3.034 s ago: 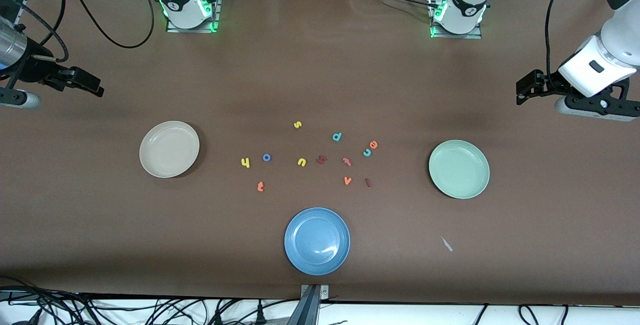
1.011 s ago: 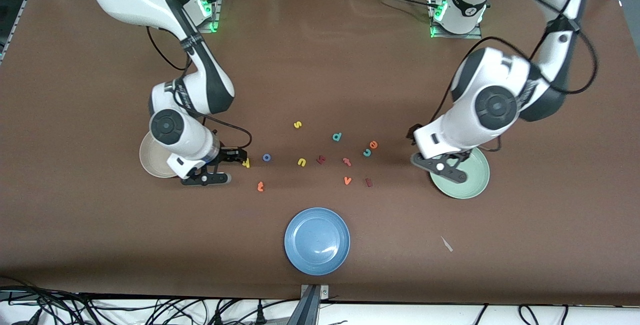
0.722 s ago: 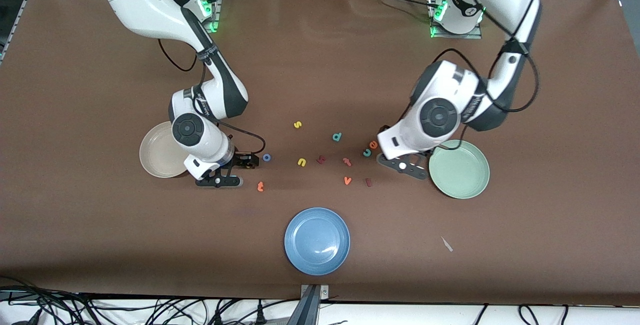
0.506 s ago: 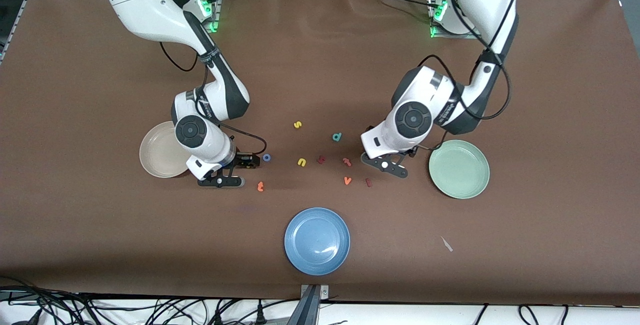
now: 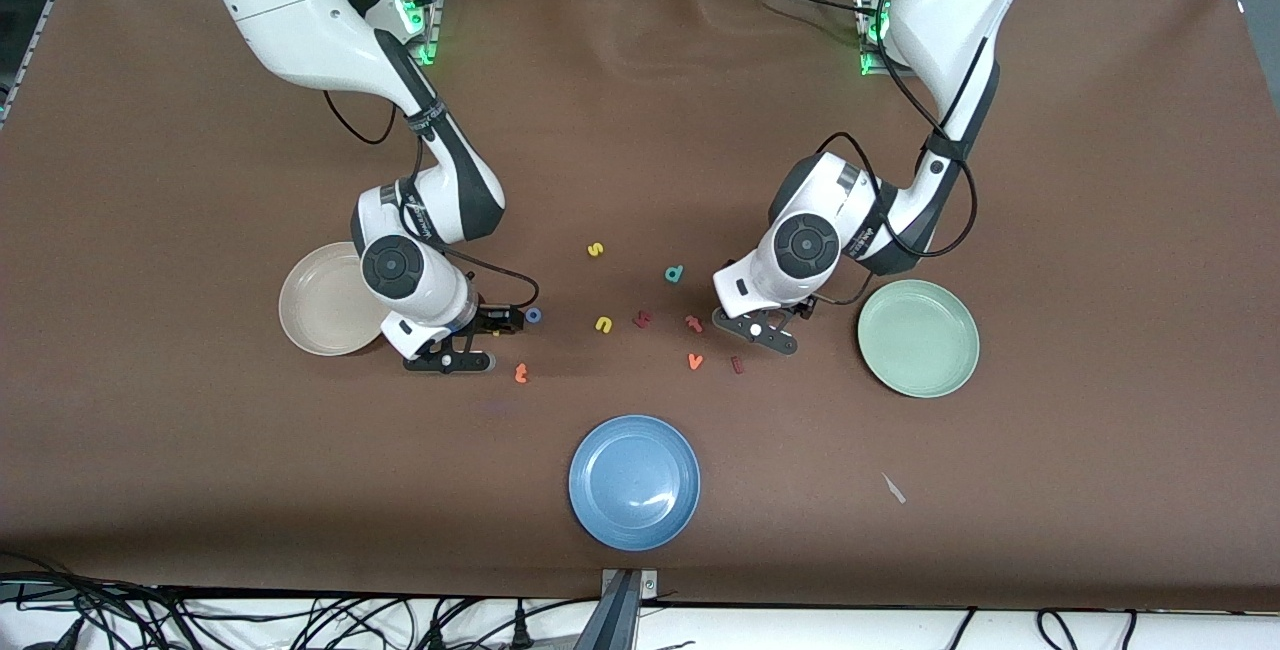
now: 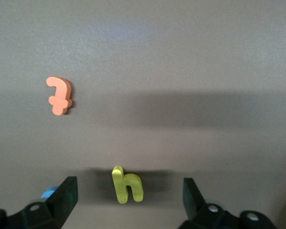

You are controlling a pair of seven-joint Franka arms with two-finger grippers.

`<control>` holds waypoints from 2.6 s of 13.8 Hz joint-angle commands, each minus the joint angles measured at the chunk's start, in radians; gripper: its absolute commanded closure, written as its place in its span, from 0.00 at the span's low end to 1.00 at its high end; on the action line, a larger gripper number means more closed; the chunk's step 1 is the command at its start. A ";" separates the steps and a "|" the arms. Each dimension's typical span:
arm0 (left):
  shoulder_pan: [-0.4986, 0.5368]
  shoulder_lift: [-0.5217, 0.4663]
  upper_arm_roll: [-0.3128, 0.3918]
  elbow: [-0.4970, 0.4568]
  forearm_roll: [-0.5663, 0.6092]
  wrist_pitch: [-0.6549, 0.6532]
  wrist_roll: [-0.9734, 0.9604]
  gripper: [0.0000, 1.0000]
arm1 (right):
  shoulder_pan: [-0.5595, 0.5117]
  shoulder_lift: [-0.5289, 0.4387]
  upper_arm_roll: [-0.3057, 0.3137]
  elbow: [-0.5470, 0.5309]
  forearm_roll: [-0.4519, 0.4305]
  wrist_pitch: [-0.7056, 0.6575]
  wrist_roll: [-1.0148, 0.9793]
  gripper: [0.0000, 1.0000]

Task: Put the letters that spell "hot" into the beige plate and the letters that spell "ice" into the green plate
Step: 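Grasp the yellow h with the right gripper while the left grasps orange e, then drop the h on the beige plate while the left gripper drops e on green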

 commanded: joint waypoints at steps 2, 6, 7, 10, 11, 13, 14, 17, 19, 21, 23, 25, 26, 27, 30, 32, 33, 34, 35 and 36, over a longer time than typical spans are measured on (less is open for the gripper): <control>-0.029 -0.002 0.010 -0.040 -0.005 0.049 -0.017 0.01 | 0.007 0.010 0.007 -0.002 0.020 -0.006 0.010 0.18; -0.045 0.007 0.010 -0.060 -0.005 0.087 -0.040 0.18 | 0.006 0.010 0.010 -0.017 0.058 -0.028 0.003 0.38; -0.045 0.009 0.010 -0.060 -0.001 0.089 -0.040 0.28 | 0.003 0.010 0.010 -0.017 0.060 -0.028 0.003 0.45; -0.046 0.010 0.010 -0.068 -0.001 0.090 -0.040 0.40 | 0.001 0.010 0.010 -0.014 0.063 -0.028 0.011 0.56; -0.048 0.010 0.010 -0.073 -0.001 0.101 -0.040 0.39 | 0.001 0.010 0.010 -0.014 0.082 -0.026 0.016 0.60; -0.049 0.012 0.010 -0.094 0.002 0.138 -0.040 0.40 | 0.003 0.010 0.009 -0.011 0.119 -0.025 0.016 0.62; -0.049 0.013 0.010 -0.099 0.002 0.153 -0.040 0.41 | 0.003 0.010 0.010 -0.010 0.121 -0.025 0.016 0.63; -0.046 0.007 0.010 -0.102 0.002 0.147 -0.039 0.71 | -0.003 0.012 0.009 -0.004 0.116 -0.025 -0.015 0.68; -0.049 0.007 0.010 -0.102 0.002 0.147 -0.039 0.89 | -0.003 0.018 0.009 -0.002 0.112 -0.025 -0.020 0.71; -0.046 -0.005 0.011 -0.102 0.002 0.138 -0.034 1.00 | -0.003 0.019 0.009 0.000 0.112 -0.026 -0.018 0.72; -0.045 -0.031 0.014 -0.094 0.004 0.097 -0.030 1.00 | -0.003 0.019 0.009 0.016 0.113 -0.035 -0.021 0.73; -0.035 -0.074 0.017 -0.077 0.004 0.012 -0.024 1.00 | -0.003 0.016 0.009 0.032 0.113 -0.058 -0.021 0.74; -0.023 -0.097 0.020 -0.074 0.004 -0.024 0.008 1.00 | -0.005 0.013 0.007 0.041 0.113 -0.073 -0.023 0.74; 0.004 -0.114 0.020 -0.074 0.004 -0.057 0.059 1.00 | -0.010 0.009 0.003 0.052 0.113 -0.093 -0.024 0.75; 0.110 -0.126 0.022 -0.073 0.004 -0.097 0.240 1.00 | -0.049 -0.017 0.001 0.089 0.106 -0.182 -0.047 0.75; 0.174 -0.123 0.022 -0.073 0.008 -0.095 0.323 1.00 | -0.059 -0.045 -0.038 0.084 0.104 -0.233 -0.104 0.75; 0.205 -0.122 0.020 -0.073 0.031 -0.094 0.364 1.00 | -0.059 -0.054 -0.077 0.081 0.104 -0.279 -0.159 0.75; 0.233 -0.116 0.019 -0.068 0.060 -0.091 0.386 1.00 | -0.059 -0.072 -0.117 0.078 0.106 -0.322 -0.220 0.75; 0.241 -0.108 0.019 -0.064 0.076 -0.091 0.388 1.00 | -0.059 -0.094 -0.161 0.073 0.106 -0.366 -0.269 0.76; 0.241 -0.096 0.022 -0.064 0.082 -0.089 0.386 1.00 | -0.059 -0.109 -0.198 0.072 0.110 -0.408 -0.314 0.76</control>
